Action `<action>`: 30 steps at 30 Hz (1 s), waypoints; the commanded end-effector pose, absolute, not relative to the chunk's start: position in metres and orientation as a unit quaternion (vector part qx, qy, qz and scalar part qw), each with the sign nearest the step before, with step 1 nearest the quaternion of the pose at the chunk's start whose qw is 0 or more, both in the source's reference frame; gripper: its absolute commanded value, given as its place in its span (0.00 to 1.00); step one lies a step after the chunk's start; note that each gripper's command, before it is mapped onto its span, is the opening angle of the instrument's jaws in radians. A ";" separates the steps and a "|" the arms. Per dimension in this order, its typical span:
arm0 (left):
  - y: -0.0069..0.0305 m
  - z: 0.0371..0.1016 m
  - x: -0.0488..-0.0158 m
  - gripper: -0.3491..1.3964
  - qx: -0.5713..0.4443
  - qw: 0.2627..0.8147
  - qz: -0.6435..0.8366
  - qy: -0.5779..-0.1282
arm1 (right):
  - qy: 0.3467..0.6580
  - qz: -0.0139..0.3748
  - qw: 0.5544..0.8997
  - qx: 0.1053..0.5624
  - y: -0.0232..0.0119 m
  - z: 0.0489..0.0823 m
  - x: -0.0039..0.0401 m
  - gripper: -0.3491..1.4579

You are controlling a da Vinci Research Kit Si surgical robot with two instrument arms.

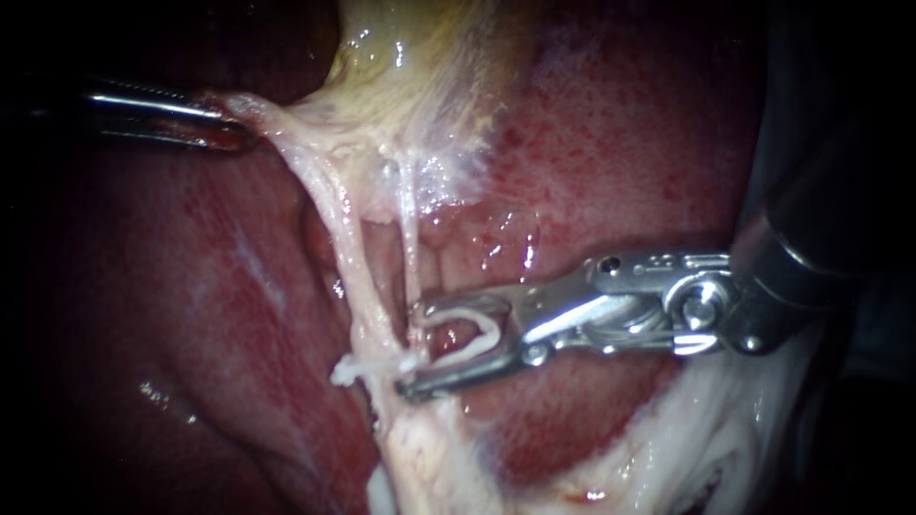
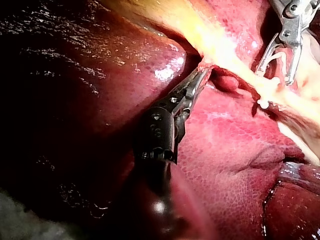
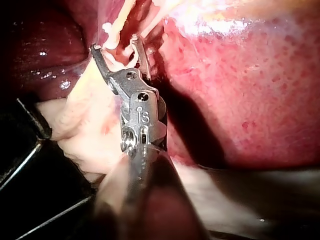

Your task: Clipping second clip left tube

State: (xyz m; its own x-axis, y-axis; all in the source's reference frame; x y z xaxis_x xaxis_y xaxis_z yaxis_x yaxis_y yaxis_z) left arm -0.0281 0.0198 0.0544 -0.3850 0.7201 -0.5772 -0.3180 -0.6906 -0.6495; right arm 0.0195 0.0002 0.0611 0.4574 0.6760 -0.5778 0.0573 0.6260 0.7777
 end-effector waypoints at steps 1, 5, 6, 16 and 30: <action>0.0199 0.0544 -0.0280 0.00 -0.450 0.324 0.802 -0.223 | 0.480 0.203 0.764 0.382 0.0001 0.0613 0.0196 0.47; 0.0198 0.0544 -0.0281 0.00 -0.450 0.324 0.802 -0.223 | 0.476 0.209 0.763 0.384 -0.0001 0.0622 0.0200 0.47; 0.0198 0.0544 -0.0281 0.00 -0.450 0.324 0.802 -0.223 | 0.476 0.209 0.763 0.383 -0.0001 0.0624 0.0201 0.47; 0.0199 0.0545 -0.0281 0.00 -0.450 0.324 0.802 -0.223 | 0.481 0.232 0.746 0.397 0.0003 0.0630 0.0219 0.47; 0.0198 0.0545 -0.0281 0.00 -0.450 0.324 0.802 -0.223 | 0.475 0.242 0.724 0.438 0.0004 0.0628 0.0242 0.46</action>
